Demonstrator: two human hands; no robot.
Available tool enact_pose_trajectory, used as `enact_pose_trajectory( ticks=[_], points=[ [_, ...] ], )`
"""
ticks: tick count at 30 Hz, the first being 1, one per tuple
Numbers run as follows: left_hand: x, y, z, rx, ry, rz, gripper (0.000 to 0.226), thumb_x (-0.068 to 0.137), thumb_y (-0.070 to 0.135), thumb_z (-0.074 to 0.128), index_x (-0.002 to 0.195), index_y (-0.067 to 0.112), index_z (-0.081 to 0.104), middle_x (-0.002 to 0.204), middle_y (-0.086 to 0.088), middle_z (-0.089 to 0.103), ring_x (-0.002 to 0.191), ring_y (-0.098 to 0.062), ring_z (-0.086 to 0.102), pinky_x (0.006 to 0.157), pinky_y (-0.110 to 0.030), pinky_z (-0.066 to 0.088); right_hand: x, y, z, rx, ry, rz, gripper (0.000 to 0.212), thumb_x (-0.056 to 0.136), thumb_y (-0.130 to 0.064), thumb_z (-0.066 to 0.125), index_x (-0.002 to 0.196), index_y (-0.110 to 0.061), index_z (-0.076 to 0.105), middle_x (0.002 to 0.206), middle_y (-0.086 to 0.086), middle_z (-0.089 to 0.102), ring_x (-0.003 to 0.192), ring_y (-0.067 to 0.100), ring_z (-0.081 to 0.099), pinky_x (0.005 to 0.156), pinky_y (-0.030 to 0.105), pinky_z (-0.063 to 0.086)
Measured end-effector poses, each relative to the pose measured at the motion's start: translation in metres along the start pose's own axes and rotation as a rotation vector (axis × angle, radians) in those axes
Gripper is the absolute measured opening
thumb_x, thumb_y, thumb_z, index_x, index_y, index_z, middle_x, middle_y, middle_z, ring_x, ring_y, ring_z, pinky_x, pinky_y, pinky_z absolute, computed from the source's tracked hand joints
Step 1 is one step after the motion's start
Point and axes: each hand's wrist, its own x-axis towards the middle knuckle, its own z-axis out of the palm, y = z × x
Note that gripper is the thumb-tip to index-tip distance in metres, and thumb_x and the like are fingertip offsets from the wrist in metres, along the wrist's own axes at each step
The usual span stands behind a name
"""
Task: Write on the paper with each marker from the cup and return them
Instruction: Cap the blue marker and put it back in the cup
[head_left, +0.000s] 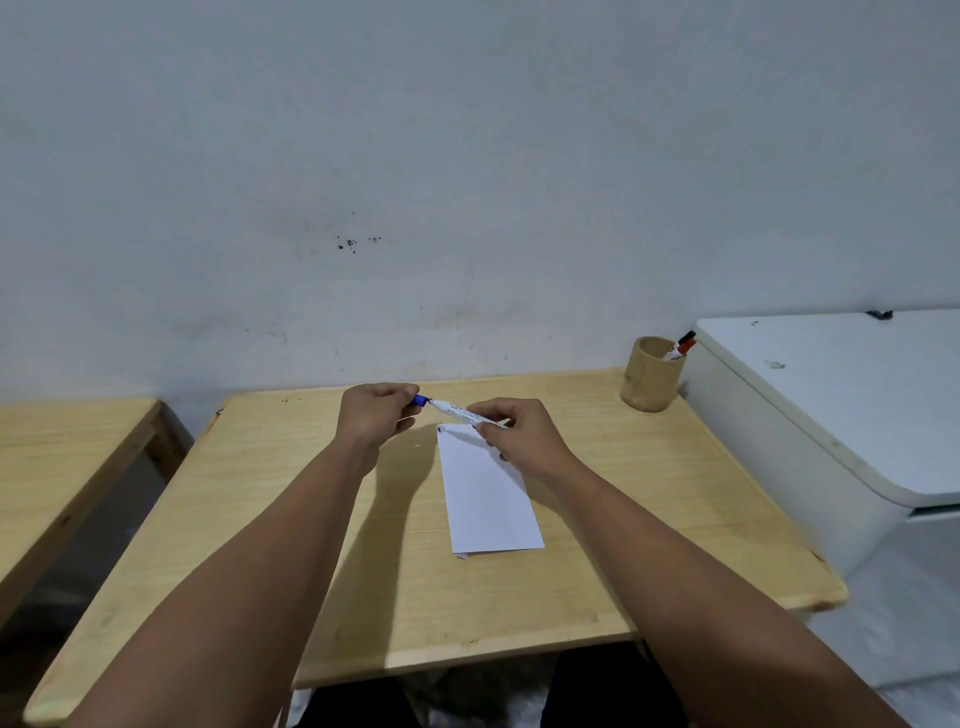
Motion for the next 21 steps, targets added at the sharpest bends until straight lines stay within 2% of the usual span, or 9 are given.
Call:
enact_pose_trajectory(
  ticks=[7, 13, 16, 19, 21],
  points=[
    [-0.008, 0.006, 0.011, 0.034, -0.026, 0.027, 0.010, 0.096, 0.010, 0.069, 0.093, 0.004, 0.076, 0.090, -0.012, 0.075, 0.083, -0.019, 0.071, 0.082, -0.033, 0.059, -0.006, -0.004, -0.011, 0.008, -0.001, 0.003, 0.029, 0.097, -0.008, 0.068, 0.110, -0.030, 0.082, 0.103, -0.010, 0.075, 0.072, 0.007, 0.060, 0.057, 0.014, 0.048],
    [-0.015, 0.013, 0.029, 0.111, -0.036, 0.074, 0.010, 0.094, 0.008, 0.069, 0.092, 0.003, 0.077, 0.082, -0.011, 0.074, 0.079, -0.022, 0.070, 0.084, -0.035, 0.061, -0.006, -0.011, -0.015, -0.039, 0.034, -0.041, 0.023, 0.096, -0.010, 0.072, 0.112, -0.023, 0.083, 0.099, -0.006, 0.076, 0.074, 0.013, 0.065, 0.068, 0.026, 0.054],
    [-0.018, 0.024, 0.041, 0.133, -0.037, 0.114, 0.009, 0.093, 0.007, 0.070, 0.090, 0.003, 0.078, 0.076, -0.012, 0.073, 0.070, -0.021, 0.069, 0.085, -0.038, 0.063, -0.007, -0.019, -0.023, -0.010, 0.065, -0.050, 0.017, 0.096, -0.006, 0.075, 0.109, -0.014, 0.082, 0.090, -0.003, 0.074, 0.066, 0.010, 0.068, 0.065, 0.022, 0.054],
    [-0.018, 0.048, 0.054, 0.128, -0.133, 0.172, 0.009, 0.094, 0.006, 0.070, 0.094, 0.001, 0.078, 0.090, -0.019, 0.076, 0.079, -0.023, 0.073, 0.080, -0.033, 0.064, -0.003, -0.031, -0.045, 0.035, 0.076, -0.069, 0.022, 0.094, 0.001, 0.077, 0.115, -0.005, 0.079, 0.087, 0.003, 0.070, 0.061, 0.007, 0.071, 0.069, 0.027, 0.058],
    [-0.020, 0.067, 0.069, 0.153, -0.237, 0.223, 0.013, 0.095, 0.007, 0.069, 0.105, 0.001, 0.076, 0.102, -0.020, 0.076, 0.091, -0.027, 0.075, 0.079, -0.031, 0.064, 0.004, -0.041, -0.067, -0.085, 0.053, -0.098, 0.031, 0.094, -0.002, 0.078, 0.123, -0.012, 0.077, 0.087, 0.003, 0.071, 0.061, 0.005, 0.072, 0.071, 0.031, 0.055]
  ],
)
